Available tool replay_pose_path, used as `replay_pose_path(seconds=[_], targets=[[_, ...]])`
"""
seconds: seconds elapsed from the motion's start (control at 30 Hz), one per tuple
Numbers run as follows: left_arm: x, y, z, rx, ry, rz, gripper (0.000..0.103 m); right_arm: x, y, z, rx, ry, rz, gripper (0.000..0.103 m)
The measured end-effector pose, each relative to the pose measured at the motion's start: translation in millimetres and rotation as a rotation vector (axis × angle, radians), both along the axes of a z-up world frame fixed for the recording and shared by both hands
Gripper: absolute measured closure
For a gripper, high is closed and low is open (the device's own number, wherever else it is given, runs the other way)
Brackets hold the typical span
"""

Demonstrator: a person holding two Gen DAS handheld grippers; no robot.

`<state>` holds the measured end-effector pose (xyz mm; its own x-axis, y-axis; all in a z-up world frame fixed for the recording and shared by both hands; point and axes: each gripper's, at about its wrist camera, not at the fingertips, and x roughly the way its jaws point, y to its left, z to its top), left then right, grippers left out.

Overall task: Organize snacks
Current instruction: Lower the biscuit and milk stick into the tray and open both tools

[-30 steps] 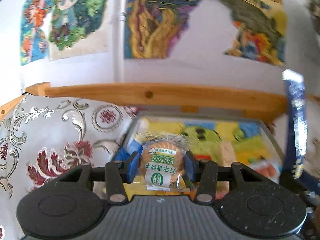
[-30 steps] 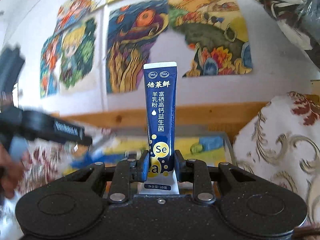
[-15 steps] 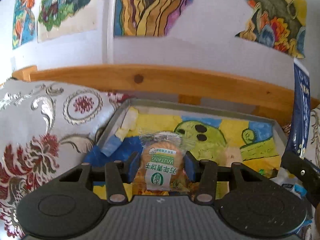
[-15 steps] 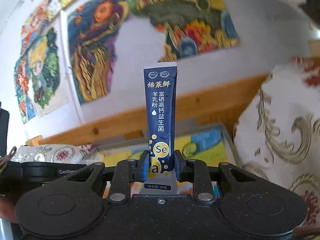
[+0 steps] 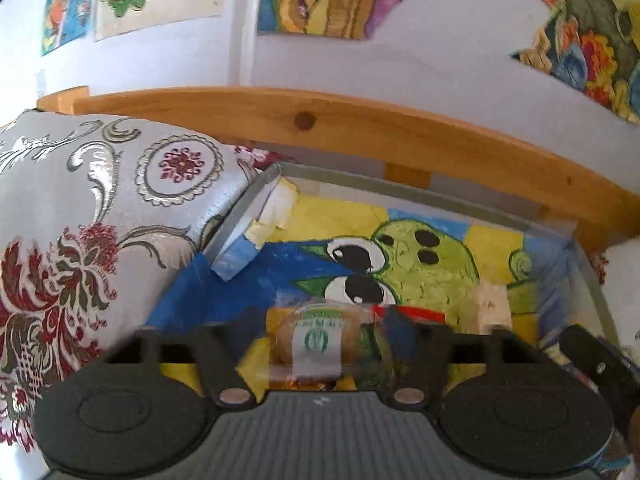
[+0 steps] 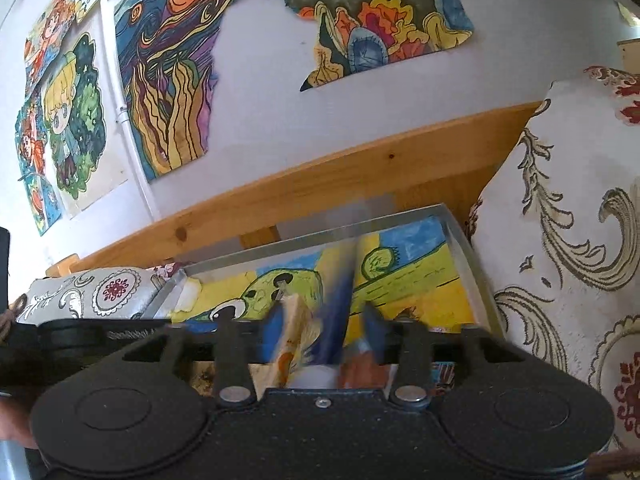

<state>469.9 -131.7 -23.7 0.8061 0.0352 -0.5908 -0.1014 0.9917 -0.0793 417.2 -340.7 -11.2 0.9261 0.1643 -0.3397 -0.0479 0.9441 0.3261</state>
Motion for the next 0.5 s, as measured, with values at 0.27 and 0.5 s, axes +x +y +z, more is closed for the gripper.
replay_pose_path(seconds=[0.27, 0.5], targets=[[-11, 3, 15, -0.014, -0.074, 0.016, 0.010, -9, -3, 12, -0.019, -0.050, -0.027, 0.033], [-27, 10, 31, -0.022, -0.121, 0.043, 0.002, -24, -5, 27, -0.052, -0.083, -0.056, 0.020]])
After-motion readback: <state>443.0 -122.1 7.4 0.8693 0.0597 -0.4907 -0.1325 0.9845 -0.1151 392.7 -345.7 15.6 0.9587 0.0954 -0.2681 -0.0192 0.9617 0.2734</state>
